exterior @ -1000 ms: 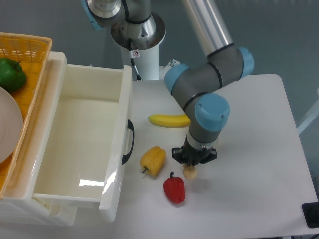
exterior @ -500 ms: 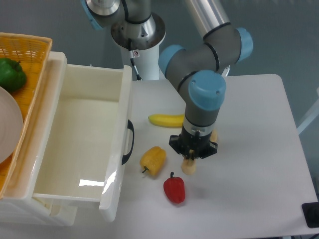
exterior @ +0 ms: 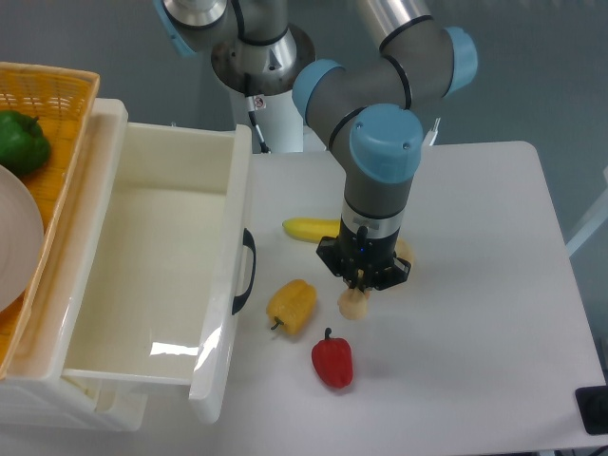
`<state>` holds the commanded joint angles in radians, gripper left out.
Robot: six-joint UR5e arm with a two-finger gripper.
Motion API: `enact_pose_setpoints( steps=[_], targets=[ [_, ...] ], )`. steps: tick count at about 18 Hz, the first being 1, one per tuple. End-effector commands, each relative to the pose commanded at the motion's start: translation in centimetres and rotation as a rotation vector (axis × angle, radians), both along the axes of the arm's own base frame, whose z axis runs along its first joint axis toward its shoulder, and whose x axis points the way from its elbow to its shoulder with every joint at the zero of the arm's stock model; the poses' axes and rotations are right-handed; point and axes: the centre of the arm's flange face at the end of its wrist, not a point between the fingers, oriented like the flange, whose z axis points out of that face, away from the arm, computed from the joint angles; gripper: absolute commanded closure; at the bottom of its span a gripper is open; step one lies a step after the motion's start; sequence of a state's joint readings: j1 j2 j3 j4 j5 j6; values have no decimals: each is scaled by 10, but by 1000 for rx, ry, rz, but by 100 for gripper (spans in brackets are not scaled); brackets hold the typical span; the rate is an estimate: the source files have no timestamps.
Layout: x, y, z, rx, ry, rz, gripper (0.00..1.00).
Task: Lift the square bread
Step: 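Lift the held bread piece up off the table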
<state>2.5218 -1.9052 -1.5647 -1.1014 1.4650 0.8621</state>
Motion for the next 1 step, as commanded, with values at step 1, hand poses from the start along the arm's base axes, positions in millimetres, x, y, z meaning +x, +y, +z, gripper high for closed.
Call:
enact_pose_setpoints(
  steps=[1],
  targets=[
    [0, 0, 0, 0, 0, 2, 86]
  ],
)
